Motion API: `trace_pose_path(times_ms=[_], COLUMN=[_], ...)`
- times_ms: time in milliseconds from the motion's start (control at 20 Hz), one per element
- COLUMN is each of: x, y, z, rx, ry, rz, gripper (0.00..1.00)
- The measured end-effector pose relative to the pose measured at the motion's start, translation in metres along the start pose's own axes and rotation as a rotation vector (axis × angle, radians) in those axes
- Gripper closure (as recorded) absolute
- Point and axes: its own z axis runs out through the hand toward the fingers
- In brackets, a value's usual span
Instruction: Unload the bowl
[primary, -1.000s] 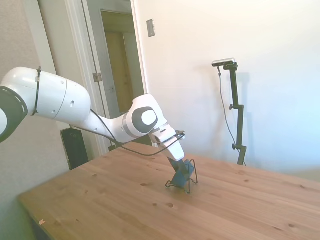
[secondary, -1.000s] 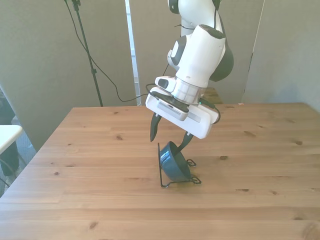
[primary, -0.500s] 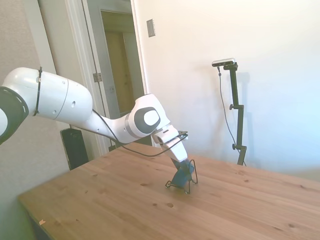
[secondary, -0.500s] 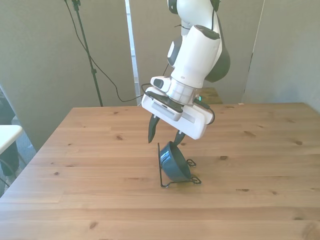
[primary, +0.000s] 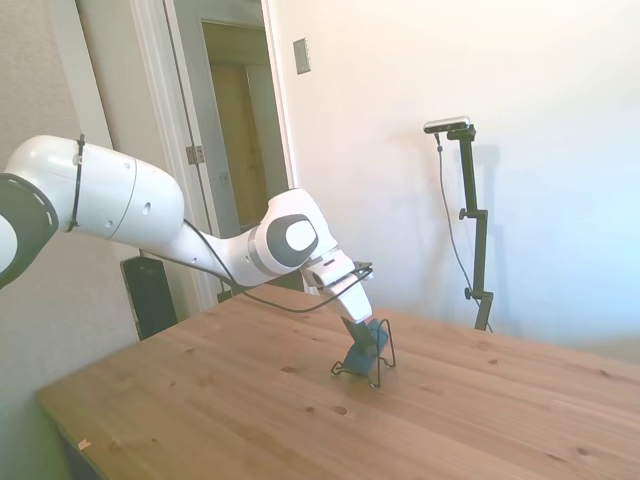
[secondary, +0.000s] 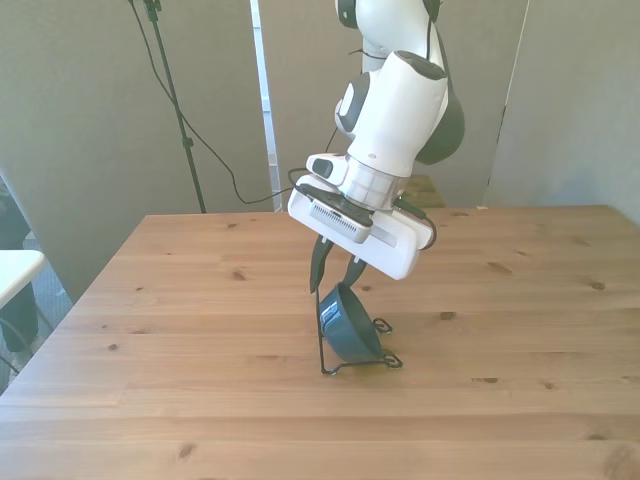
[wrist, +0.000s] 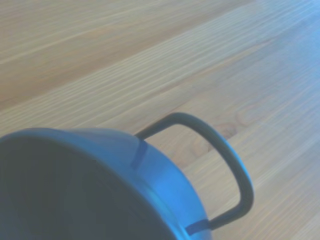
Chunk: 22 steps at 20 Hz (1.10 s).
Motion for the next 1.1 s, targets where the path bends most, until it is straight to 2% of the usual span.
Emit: trace_pose_path(times_ms=[700,900,1100], x=[-0.005,-0.009,-0.037], y=[0.000,0.006,0.015], z=[-0.005,-0.032,-0.071], rx=[0.007,0.044,0.096], ry=[-0.002,-0.005,-0.019], rz=[-0.008,-0.015,-0.061], gripper=[1.00,1.00,1.00])
